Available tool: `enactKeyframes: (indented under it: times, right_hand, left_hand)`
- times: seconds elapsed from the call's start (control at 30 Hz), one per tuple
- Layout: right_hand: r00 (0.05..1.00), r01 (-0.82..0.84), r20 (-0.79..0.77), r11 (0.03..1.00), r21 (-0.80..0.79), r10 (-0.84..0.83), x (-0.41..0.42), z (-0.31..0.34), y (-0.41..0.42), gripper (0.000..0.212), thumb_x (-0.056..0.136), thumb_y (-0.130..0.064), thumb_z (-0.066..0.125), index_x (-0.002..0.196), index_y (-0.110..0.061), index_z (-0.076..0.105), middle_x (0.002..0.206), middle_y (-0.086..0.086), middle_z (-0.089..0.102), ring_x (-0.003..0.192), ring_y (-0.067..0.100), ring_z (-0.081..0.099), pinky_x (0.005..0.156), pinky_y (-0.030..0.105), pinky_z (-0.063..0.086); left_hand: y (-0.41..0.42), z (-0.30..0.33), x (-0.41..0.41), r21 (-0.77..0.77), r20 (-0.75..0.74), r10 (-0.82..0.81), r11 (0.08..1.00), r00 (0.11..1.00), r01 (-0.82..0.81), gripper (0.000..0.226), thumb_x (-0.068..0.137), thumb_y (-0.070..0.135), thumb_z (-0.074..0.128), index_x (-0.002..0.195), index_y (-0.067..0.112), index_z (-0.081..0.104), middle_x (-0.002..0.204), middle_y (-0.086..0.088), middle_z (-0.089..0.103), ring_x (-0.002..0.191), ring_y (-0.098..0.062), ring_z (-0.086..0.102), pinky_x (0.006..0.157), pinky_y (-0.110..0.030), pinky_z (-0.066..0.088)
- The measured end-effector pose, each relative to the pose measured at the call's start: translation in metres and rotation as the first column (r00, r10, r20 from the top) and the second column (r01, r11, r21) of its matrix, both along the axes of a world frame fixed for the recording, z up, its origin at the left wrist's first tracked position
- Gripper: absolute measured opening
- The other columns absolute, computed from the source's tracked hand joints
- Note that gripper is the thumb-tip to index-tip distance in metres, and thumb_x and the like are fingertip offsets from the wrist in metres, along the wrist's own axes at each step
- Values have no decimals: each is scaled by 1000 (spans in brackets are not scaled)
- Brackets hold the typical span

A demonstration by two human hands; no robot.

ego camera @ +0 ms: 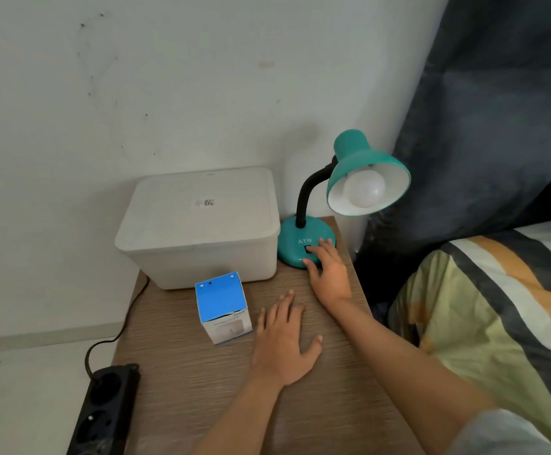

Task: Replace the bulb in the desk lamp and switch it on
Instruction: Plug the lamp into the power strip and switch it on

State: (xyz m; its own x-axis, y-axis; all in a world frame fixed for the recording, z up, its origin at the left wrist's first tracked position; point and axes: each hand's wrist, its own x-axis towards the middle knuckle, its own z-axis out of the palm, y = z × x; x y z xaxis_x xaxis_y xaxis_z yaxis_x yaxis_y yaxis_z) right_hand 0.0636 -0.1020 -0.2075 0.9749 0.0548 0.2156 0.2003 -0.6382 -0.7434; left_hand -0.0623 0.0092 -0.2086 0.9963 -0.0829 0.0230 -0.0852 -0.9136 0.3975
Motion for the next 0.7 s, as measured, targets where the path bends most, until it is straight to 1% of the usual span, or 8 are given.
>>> enactKeyframes:
  times: [0.2, 0.27, 0.33, 0.4, 0.47, 0.57, 0.7]
  right_hand:
    - [1000, 1, 9, 1000, -20, -1, 3, -4, 0, 31, 91, -20, 59, 121, -10, 60, 144, 12, 44, 141, 25, 30, 113, 28, 18]
    - [1000, 15, 26, 1000, 5, -15, 3, -6, 1, 28, 89, -17, 61, 115, -7, 63, 141, 15, 48, 139, 28, 33, 112, 26, 19]
    - [998, 37, 50, 998, 46, -39, 4, -9, 1, 22, 87, -13, 64, 107, -3, 66, 135, 18, 53, 136, 31, 39, 110, 22, 20]
    - [998, 39, 56, 998, 51, -41, 4, -10, 1, 20, 87, -13, 64, 105, -3, 67, 133, 18, 55, 135, 31, 40, 108, 19, 20]
    - [998, 27, 60, 999, 42, -29, 4, -10, 0, 20, 88, -13, 63, 105, -3, 66, 133, 18, 55, 135, 31, 40, 107, 20, 21]
    - [998, 7, 67, 1000, 19, -9, 5, -10, 0, 22, 89, -14, 61, 109, -5, 64, 134, 17, 53, 135, 30, 38, 109, 23, 21]
    - [997, -11, 72, 1000, -8, 11, 4, -8, 0, 32, 91, -16, 57, 123, -13, 58, 137, 14, 50, 137, 27, 35, 109, 22, 19]
  left_hand:
    - [0, 1, 1, -2, -3, -4, 1000, 1000, 4, 65, 82, 60, 37, 138, 29, 29, 156, 7, 10, 142, -14, 9, 116, -42, 6]
    - [-1, 0, 1, 16, 11, 17, 1000, 1000, -17, 67, 79, 61, 37, 138, 28, 32, 156, 6, 13, 142, -15, 13, 116, -43, 8]
    - [-3, -2, 1, 43, 24, 46, 998, 999, -47, 69, 76, 61, 36, 137, 27, 35, 155, 5, 17, 142, -17, 19, 115, -43, 10]
    - [-4, -4, 2, 52, 29, 56, 997, 998, -58, 70, 75, 61, 37, 136, 27, 37, 155, 4, 19, 141, -18, 21, 115, -43, 11]
    - [-4, -4, 2, 46, 31, 58, 997, 998, -59, 69, 75, 61, 38, 136, 27, 37, 155, 5, 18, 141, -17, 21, 115, -43, 11]
    - [-3, -5, 3, 50, -3, 48, 998, 999, -48, 69, 76, 61, 35, 137, 29, 30, 156, 7, 11, 143, -14, 12, 115, -41, 5]
    - [-4, -4, 3, 52, -4, 50, 997, 999, -50, 69, 76, 62, 35, 137, 30, 30, 156, 7, 12, 143, -14, 12, 116, -41, 5]
